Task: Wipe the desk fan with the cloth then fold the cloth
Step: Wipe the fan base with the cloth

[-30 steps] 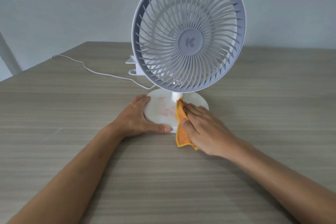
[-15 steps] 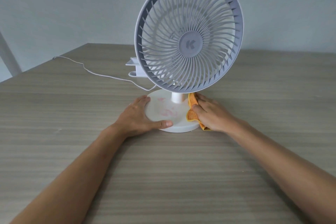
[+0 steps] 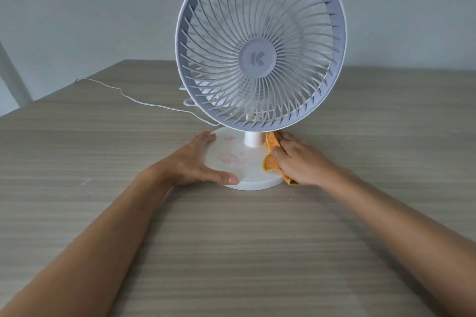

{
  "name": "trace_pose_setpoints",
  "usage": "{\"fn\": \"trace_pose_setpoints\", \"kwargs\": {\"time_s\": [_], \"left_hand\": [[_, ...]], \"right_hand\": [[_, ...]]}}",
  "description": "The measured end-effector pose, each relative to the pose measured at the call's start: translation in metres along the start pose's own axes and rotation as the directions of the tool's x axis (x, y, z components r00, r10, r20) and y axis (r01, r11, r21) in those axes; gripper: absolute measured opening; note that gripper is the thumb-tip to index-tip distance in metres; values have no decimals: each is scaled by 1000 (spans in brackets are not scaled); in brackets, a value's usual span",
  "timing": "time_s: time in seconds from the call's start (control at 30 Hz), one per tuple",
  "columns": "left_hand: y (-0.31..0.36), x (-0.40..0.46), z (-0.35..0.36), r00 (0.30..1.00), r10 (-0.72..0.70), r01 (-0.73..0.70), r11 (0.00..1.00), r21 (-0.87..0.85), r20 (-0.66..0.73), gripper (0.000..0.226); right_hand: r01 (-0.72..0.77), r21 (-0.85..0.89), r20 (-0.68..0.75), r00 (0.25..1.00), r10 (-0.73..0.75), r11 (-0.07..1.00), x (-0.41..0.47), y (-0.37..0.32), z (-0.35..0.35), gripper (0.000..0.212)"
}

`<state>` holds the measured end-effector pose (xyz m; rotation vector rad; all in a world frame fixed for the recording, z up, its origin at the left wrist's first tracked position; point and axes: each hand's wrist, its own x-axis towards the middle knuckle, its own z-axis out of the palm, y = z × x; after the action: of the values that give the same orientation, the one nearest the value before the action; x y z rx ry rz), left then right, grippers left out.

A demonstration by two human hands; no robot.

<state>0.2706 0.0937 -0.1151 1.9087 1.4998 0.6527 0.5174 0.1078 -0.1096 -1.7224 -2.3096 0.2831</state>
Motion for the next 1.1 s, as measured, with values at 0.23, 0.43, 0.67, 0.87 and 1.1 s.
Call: {"fn": "trace_pose_setpoints", "kwargs": {"time_s": [0.23,0.43,0.67,0.87,1.1], "left_hand": [[-1,1,-1,1000,9,-9,1000,-1,6,115],[-2,3,-1,1000,-21,21,1000,8,22,129],[-2,3,2,1000,-14,14,1000,-19,-17,117],[-2,3,1,999,-27,27,1000,-3,-18,131],[1,0,0,1000,-19,19,999,27,-5,135]], "right_hand": [[120,-96,-32,992,-123,988,-40,-17,15,50],[-25,-48,2,1000,25,999,2,-10,6,43],[-9,-79,10,1000,10,997,16,-9,6,43],[102,-163,-83,990,-116,981,-18,-14,23,48],[187,-134,-117,972,-203,973,-37,-25,28,63]]}}
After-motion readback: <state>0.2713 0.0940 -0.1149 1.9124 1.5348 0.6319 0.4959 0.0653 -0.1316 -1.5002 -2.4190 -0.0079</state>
